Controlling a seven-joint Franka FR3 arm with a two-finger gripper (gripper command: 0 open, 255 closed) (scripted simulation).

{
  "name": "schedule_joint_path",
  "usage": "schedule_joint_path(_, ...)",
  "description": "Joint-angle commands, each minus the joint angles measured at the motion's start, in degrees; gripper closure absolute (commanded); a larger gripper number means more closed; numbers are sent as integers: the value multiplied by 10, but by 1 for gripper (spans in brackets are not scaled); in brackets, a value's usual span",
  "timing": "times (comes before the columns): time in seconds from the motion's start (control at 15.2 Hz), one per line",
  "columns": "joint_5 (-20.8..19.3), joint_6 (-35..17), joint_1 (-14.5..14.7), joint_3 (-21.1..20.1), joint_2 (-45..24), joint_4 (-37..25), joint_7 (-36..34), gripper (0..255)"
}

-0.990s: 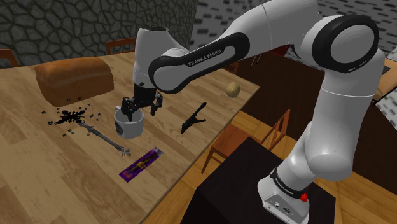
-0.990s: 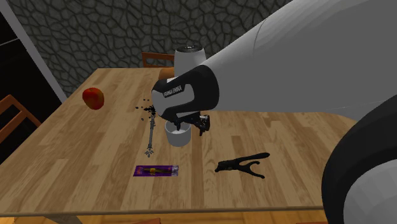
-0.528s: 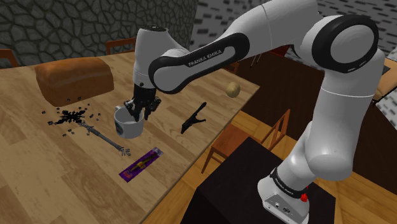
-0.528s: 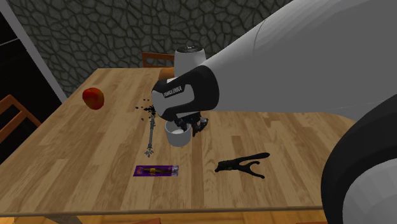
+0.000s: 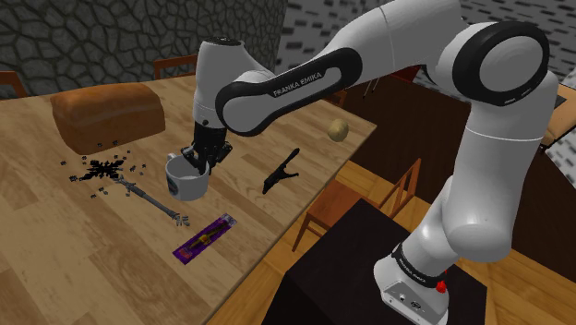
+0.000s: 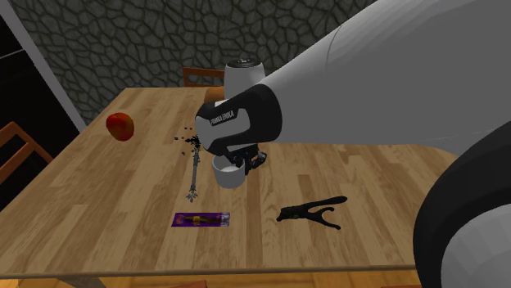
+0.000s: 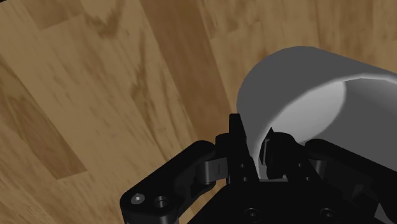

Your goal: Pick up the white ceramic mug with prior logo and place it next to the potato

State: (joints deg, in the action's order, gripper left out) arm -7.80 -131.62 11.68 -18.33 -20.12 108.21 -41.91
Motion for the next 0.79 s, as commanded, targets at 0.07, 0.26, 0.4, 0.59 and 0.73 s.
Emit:
schedule_joint_path(0.07,4,13,-1,-2,8,-5,2,255)
schedule_joint_path(0.26,9,32,-3,-4,19,-14,6,255)
schedule_joint_path(0.4,13,45,-4,-5,26,-20,8,255)
schedule_joint_path(0.59,17,65,-5,-7,36,-31,11,255)
schedule_joint_path(0.73,20,79,-6,-8,42,-38,13,255)
